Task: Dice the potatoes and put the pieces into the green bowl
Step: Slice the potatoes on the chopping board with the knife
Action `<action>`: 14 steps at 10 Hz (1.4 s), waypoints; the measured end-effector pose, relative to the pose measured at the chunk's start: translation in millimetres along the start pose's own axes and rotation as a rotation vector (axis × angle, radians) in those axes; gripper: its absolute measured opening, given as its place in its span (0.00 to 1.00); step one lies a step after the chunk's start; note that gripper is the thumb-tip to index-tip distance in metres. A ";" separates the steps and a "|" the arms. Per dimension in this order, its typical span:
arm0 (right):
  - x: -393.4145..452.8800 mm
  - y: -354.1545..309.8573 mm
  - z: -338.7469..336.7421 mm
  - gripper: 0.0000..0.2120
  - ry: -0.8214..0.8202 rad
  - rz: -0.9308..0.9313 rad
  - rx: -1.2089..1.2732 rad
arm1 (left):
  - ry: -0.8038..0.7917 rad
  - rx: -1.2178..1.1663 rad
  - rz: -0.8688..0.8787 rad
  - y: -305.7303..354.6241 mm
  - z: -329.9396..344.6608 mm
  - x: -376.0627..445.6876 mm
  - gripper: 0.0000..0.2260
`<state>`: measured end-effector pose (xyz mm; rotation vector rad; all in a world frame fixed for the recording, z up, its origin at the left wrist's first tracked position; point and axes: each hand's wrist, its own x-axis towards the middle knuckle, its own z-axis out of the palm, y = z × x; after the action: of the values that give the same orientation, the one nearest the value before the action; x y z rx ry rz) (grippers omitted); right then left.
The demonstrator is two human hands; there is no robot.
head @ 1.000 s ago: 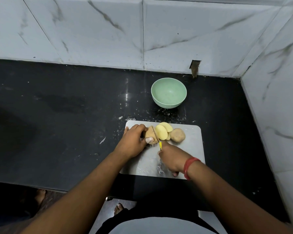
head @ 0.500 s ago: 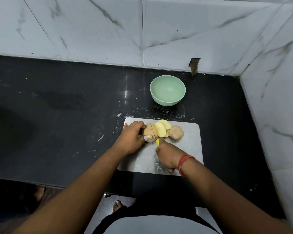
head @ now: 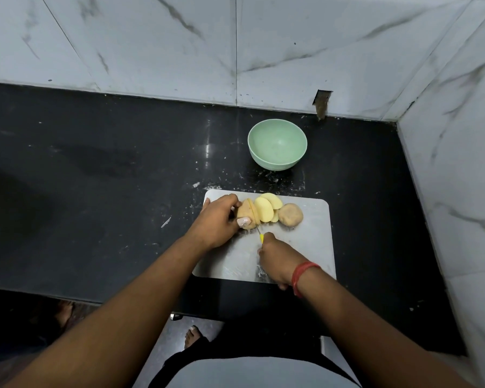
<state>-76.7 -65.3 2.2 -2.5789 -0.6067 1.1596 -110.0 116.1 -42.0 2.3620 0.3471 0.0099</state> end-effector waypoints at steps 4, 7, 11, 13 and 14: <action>-5.2 16.1 7.6 0.03 -0.027 0.004 0.038 | -0.016 -0.057 -0.027 1.7 -2.1 -0.1 0.09; -37.8 30.6 9.3 0.09 -0.016 -0.018 0.107 | -0.040 -0.105 -0.038 -1.4 -3.3 -0.7 0.12; -59.7 36.8 -15.2 0.08 0.100 -0.021 0.385 | 0.014 0.032 -0.032 3.5 3.3 -6.7 0.22; -47.1 22.0 -18.6 0.08 0.118 -0.060 0.366 | 0.036 0.013 -0.082 12.2 8.8 -13.9 0.23; -38.1 13.5 -15.0 0.08 0.114 -0.058 0.268 | 0.044 0.002 -0.087 15.9 9.7 -15.4 0.24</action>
<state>-84.4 -95.8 31.6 -2.3643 -0.4625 0.9924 -120.0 94.6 -36.9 2.3498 0.4706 0.0204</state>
